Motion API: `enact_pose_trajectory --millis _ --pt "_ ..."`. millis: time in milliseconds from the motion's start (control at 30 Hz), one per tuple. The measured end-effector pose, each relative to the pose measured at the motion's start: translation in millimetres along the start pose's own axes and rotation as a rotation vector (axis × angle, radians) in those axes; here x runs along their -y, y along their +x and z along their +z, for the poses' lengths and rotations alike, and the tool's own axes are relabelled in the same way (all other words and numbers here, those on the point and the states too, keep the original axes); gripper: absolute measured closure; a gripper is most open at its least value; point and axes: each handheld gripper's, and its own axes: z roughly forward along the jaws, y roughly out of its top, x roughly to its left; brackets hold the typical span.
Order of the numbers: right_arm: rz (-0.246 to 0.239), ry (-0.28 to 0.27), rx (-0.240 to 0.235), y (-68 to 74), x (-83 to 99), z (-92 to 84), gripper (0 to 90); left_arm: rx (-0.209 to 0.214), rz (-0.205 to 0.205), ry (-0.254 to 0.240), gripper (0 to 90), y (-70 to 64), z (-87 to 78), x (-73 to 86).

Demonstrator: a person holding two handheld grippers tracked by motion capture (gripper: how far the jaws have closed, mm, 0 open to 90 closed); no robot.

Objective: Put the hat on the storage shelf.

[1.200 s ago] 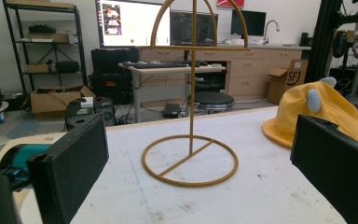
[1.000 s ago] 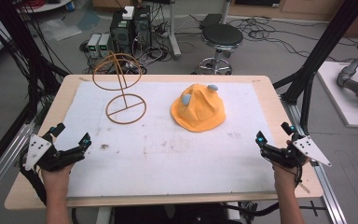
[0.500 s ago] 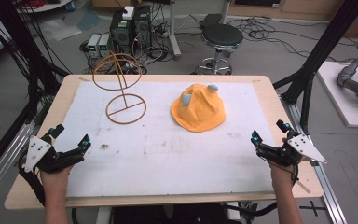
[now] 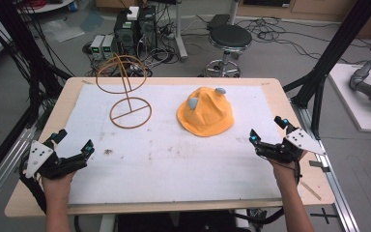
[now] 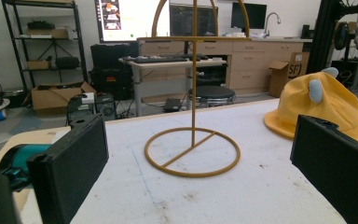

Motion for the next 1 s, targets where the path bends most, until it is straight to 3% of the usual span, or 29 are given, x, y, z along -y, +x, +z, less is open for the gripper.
enact_pose_trajectory --millis 300,633,767,1000 --pt "-0.004 0.018 -0.027 -0.3 -8.5 19.8 1.6 0.012 0.008 0.007 4.6 -3.2 2.9 -0.1" --pt "0.012 0.074 -0.079 8.5 -12.1 64.7 1.6 0.021 0.002 0.007 4.6 -4.2 4.7 0.4" --pt "-0.002 0.089 -0.098 14.9 -13.7 83.6 1.7 0.024 0.001 0.011 4.6 -4.1 5.4 0.6" --pt "-0.043 0.171 -0.126 22.7 -7.0 117.6 1.8 0.034 -0.002 0.017 4.5 -7.6 8.7 1.7"
